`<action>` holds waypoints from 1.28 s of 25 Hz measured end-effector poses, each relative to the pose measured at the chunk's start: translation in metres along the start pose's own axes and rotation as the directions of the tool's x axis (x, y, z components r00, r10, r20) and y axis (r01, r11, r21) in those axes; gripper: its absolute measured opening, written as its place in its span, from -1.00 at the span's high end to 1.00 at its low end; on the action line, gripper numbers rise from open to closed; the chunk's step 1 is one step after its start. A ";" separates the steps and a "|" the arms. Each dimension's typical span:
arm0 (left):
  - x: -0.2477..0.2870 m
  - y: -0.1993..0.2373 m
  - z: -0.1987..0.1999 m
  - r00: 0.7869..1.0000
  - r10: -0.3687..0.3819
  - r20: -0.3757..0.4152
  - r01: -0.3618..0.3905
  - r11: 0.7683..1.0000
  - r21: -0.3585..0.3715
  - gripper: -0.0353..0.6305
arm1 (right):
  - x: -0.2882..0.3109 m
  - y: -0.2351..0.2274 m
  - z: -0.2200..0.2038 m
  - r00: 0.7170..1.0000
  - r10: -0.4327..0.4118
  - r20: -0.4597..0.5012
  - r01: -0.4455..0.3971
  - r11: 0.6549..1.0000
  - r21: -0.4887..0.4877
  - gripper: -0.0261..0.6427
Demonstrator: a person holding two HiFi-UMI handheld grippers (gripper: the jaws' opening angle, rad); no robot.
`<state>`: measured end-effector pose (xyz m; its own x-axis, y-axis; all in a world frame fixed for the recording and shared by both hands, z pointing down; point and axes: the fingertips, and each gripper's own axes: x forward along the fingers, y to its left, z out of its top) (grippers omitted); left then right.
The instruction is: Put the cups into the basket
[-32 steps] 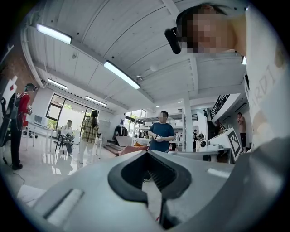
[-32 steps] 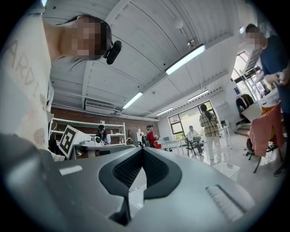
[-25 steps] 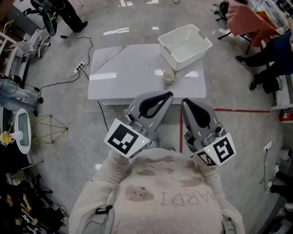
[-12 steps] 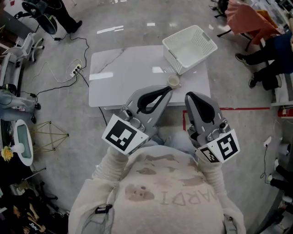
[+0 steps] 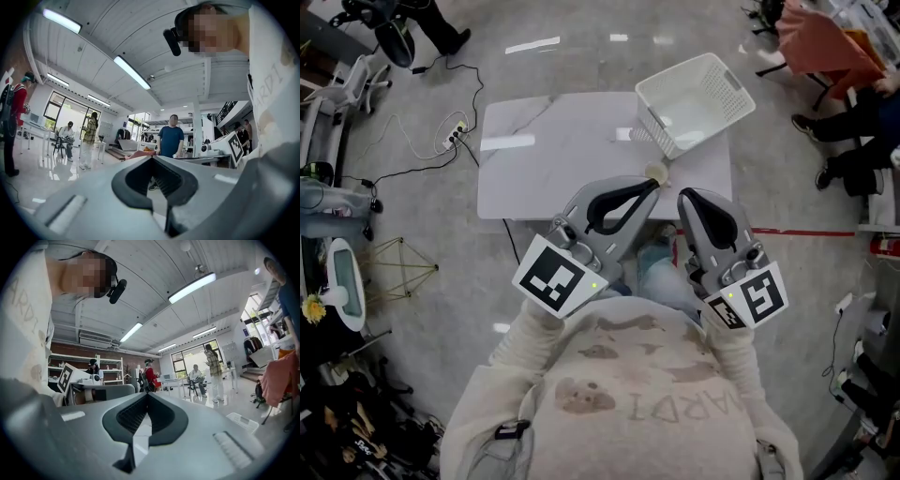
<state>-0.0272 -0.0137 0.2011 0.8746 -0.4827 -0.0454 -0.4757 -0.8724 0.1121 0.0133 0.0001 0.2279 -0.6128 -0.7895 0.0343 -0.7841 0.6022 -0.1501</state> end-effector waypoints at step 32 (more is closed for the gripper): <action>0.080 0.109 -0.191 0.975 0.090 -0.201 -0.113 0.988 -0.103 0.89 | 0.079 -0.140 -0.364 0.703 0.117 -0.701 -0.192 0.981 -0.029 0.74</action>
<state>0.0089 -0.1325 0.3994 0.8289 -0.5343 0.1655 -0.5591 -0.7999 0.2181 0.0387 -0.1032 0.6109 -0.5917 -0.4013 0.6992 -0.6541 0.7459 -0.1255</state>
